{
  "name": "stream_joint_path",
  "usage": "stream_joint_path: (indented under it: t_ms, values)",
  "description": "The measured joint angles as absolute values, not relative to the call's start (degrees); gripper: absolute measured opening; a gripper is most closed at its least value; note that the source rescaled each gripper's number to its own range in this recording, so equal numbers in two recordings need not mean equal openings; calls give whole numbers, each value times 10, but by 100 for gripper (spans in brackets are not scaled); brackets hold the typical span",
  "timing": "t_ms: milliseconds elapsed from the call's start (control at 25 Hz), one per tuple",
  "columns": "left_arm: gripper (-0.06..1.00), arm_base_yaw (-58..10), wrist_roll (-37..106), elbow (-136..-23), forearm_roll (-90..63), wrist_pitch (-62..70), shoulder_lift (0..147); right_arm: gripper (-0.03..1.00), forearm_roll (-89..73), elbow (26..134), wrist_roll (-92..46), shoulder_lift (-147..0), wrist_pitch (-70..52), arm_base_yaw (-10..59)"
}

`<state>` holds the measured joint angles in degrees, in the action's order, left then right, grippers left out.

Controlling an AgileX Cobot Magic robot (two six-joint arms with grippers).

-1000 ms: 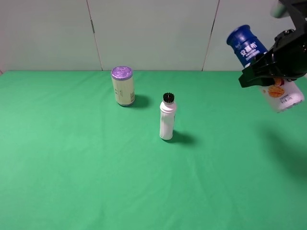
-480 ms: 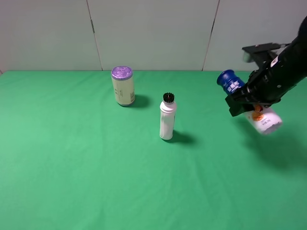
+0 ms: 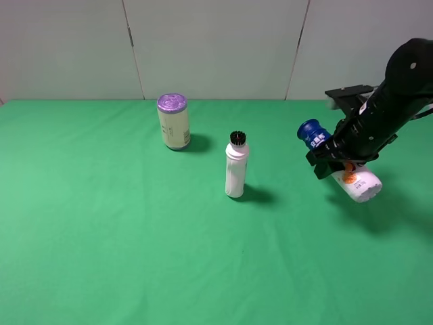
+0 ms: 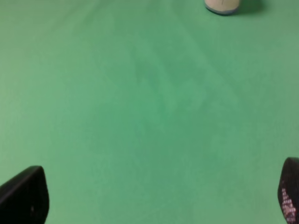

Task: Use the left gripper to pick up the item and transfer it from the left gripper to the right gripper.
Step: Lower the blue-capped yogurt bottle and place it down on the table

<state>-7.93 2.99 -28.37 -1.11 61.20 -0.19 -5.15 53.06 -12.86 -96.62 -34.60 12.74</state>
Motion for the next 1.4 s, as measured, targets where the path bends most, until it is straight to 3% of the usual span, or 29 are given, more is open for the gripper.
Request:
stream_joint_path:
  t_ms: [1320, 1360, 1400]
  values:
    - [100, -79, 29, -284, -11, 612, -2, 3, -35, 531, -128, -1016, -334, 127]
    - [100, -79, 29, -284, -11, 612, -2, 15, -35, 531, -124, -1016, -334, 127]
    - [100, -79, 29, -284, -11, 612, -2, 43, -35, 531, -120, -1016, -333, 127]
